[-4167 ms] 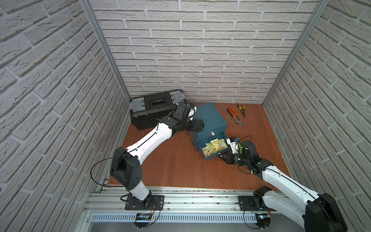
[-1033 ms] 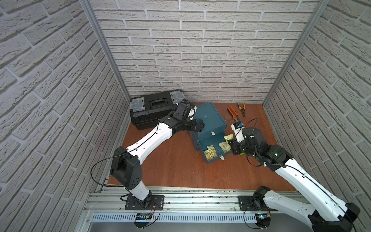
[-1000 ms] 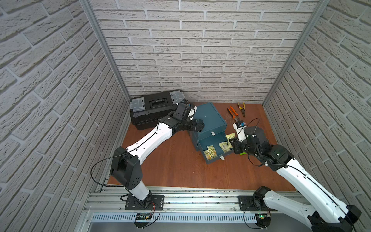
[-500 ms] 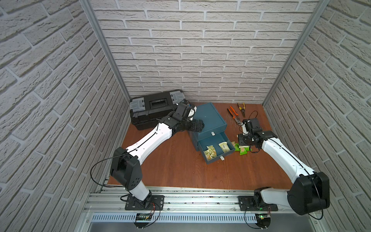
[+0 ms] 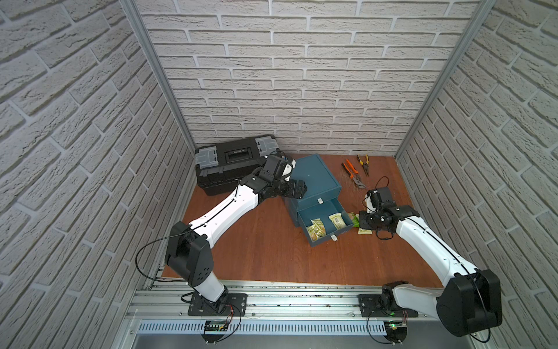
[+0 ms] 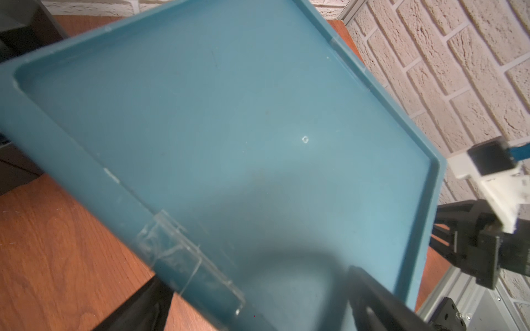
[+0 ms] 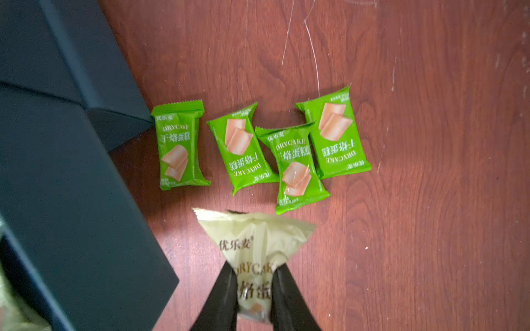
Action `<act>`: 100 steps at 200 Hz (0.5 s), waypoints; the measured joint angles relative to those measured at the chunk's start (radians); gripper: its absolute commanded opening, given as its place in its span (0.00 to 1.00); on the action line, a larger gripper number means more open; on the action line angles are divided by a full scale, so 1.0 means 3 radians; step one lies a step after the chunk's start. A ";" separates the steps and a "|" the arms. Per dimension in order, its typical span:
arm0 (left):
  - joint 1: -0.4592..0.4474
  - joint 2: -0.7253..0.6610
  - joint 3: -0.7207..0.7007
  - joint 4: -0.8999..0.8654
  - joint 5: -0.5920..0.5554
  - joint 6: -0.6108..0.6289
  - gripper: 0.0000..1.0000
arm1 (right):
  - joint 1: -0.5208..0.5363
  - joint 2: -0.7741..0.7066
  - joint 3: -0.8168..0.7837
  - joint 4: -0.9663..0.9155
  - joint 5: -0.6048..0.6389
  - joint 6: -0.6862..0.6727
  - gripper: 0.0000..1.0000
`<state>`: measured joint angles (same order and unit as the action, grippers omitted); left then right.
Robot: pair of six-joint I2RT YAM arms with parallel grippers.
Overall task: Take the cookies out of the drawer
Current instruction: Place the cookie at the center of the board.
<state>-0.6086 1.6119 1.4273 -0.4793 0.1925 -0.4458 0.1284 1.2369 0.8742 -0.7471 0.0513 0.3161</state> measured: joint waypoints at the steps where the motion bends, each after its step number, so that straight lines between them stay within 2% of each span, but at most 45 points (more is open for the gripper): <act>1: 0.0000 0.0000 0.0000 0.0000 0.0000 0.0001 0.98 | 0.0000 0.0005 -0.0005 -0.0003 -0.0001 0.0004 0.30; 43: 0.0004 0.0000 0.0000 0.0000 0.0013 0.0003 0.99 | 0.0003 0.0136 -0.0195 -0.0019 -0.0041 0.0092 0.46; 82: 0.0006 -0.0001 -0.0003 0.0000 0.0011 0.0003 0.99 | 0.0003 0.0121 -0.0192 -0.0022 -0.0062 0.0098 0.48; 100: 0.0006 -0.0003 -0.0006 0.0001 0.0011 0.0003 0.98 | 0.0014 -0.0033 -0.0126 -0.0097 -0.0085 0.0095 0.48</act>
<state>-0.6067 1.6112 1.4254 -0.4789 0.1959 -0.4450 0.1326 1.2270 0.8364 -0.7761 0.0257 0.3447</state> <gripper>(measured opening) 0.985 0.478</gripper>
